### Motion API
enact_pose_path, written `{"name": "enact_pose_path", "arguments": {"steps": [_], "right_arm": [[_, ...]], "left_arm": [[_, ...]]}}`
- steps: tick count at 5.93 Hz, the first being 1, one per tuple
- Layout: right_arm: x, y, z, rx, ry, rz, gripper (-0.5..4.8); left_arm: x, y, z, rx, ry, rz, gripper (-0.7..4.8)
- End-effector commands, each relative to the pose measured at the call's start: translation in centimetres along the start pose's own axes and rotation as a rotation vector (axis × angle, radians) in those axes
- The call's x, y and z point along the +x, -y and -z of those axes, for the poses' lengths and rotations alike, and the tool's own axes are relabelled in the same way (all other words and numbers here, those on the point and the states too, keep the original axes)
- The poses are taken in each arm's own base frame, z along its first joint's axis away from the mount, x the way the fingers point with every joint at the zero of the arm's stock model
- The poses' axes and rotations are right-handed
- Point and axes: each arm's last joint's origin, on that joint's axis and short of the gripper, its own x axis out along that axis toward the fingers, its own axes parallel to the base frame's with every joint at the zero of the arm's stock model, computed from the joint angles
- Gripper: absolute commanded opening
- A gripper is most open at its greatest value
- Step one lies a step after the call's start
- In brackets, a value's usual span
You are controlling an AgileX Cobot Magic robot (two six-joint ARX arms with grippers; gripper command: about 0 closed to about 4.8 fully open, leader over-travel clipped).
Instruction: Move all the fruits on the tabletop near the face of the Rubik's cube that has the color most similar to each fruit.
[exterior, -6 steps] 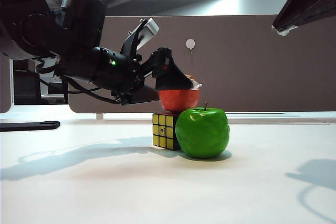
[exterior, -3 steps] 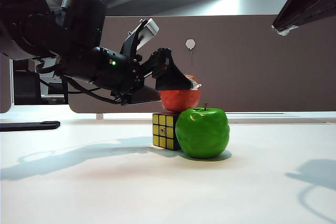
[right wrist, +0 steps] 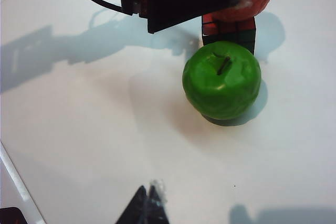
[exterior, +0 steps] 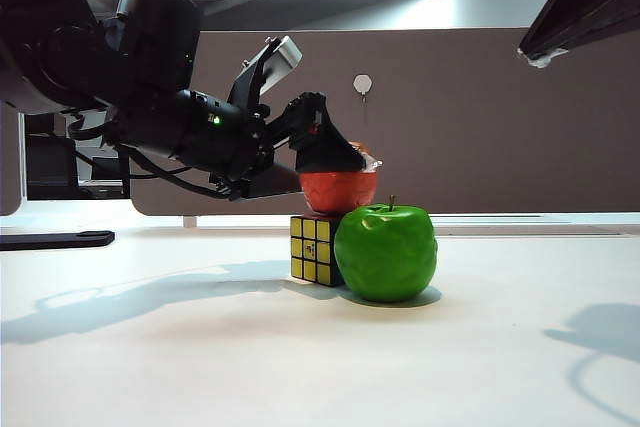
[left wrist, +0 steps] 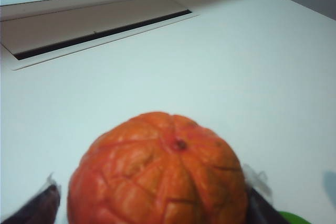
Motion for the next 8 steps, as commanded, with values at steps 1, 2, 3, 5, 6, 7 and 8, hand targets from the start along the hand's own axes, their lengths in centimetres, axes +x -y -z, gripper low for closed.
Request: {"name": "enact_pose_path", "arguments": {"steps": [1, 2, 3, 5, 6, 7, 8], "right_arm": [[-0.06, -0.04, -0.15, -0.006, 0.012, -0.002, -0.01], [-0.06, -0.04, -0.15, -0.006, 0.012, -0.002, -0.01], [-0.06, -0.04, -0.15, -0.006, 0.011, -0.002, -0.01], [0.23, 0.08, 0.28, 0.001, -0.006, -0.002, -0.01], [0.26, 0.1, 0.35, 0.002, -0.009, -0.002, -0.01], [0.4, 0.15, 0.56, 0.005, -0.015, -0.002, -0.01], [0.42, 0.16, 0.59, 0.005, -0.016, -0.002, -0.01]], "left_arm": [[0.07, 0.07, -0.36, 0.006, 0.018, 0.003, 4.79], [0.07, 0.06, -0.35, 0.003, 0.018, 0.0, 4.79], [0.07, 0.06, -0.35, 0.003, 0.018, 0.0, 4.79], [0.06, 0.08, -0.37, 0.003, 0.019, 0.003, 4.79], [0.07, 0.08, -0.38, 0.004, 0.02, 0.004, 4.79], [0.06, 0.09, -0.51, 0.009, 0.032, 0.005, 4.79], [0.05, 0.12, -0.77, -0.005, 0.056, 0.008, 4.79]]}}
